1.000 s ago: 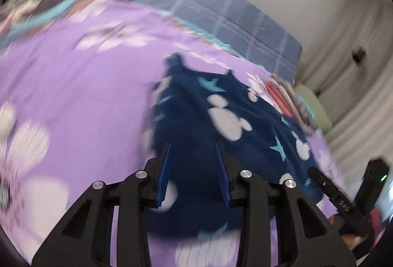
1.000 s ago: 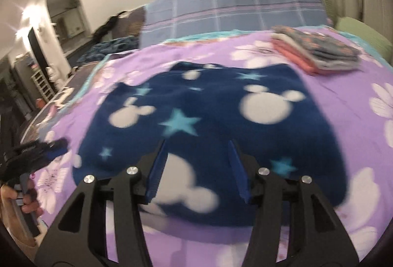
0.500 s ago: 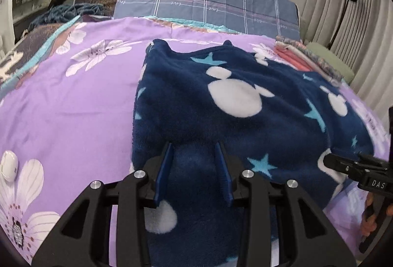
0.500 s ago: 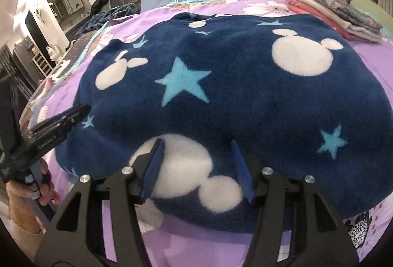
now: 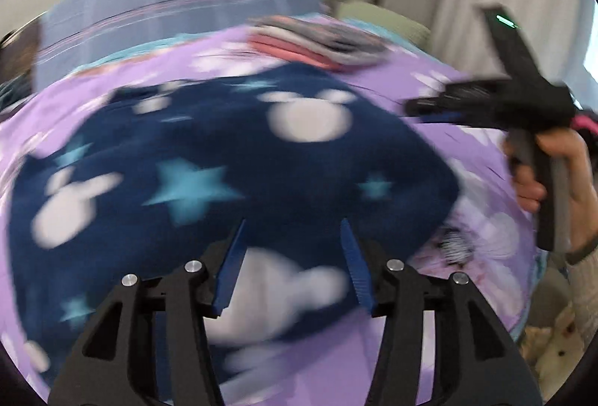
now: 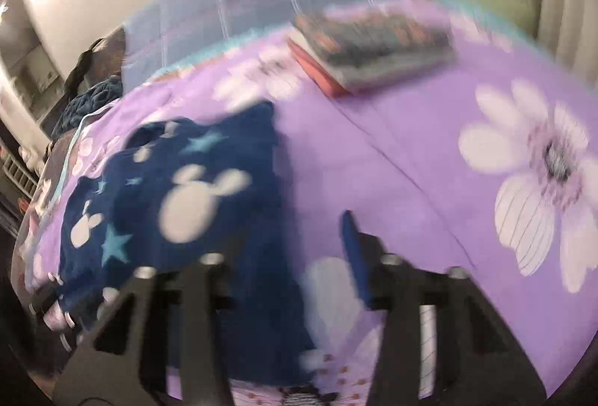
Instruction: Fold small clothes
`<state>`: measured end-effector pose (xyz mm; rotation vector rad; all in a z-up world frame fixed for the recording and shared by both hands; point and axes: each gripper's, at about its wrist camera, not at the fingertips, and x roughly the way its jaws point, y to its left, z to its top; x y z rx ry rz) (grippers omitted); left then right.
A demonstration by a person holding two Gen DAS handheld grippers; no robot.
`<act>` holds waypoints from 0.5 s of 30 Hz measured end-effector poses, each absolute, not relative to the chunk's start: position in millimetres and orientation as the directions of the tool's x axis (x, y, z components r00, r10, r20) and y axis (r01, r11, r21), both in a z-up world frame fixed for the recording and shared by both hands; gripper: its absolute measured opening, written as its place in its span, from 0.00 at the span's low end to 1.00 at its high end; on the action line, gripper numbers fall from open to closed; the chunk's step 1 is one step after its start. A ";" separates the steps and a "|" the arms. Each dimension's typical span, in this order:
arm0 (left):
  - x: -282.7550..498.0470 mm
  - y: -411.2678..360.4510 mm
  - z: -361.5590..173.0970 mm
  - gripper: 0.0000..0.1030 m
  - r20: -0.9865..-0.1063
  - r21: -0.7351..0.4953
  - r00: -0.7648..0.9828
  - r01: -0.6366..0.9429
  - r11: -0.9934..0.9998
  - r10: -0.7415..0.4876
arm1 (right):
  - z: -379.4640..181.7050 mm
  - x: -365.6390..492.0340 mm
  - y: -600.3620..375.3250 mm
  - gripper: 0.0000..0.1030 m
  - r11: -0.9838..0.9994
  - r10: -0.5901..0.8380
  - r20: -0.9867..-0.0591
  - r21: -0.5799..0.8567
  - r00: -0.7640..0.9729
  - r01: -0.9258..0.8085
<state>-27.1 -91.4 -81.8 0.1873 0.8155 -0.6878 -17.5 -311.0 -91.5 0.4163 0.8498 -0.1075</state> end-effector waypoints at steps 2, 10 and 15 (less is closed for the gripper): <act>-35.2 -124.7 -83.9 0.51 -0.734 -0.088 0.453 0.675 0.732 -0.506 | -106.5 -9.0 -328.1 0.35 0.881 0.182 -0.753 0.410 0.633 0.234; -40.7 -201.9 -105.3 0.61 -0.774 -0.055 0.376 0.762 0.646 -0.509 | -123.6 43.1 -353.4 0.57 0.808 0.443 -0.667 0.587 0.600 0.056; -34.4 -214.8 -120.1 0.61 -0.813 -0.039 0.359 0.752 0.658 -0.458 | -141.1 75.8 -349.8 0.68 0.738 0.583 -0.632 0.674 0.511 -0.009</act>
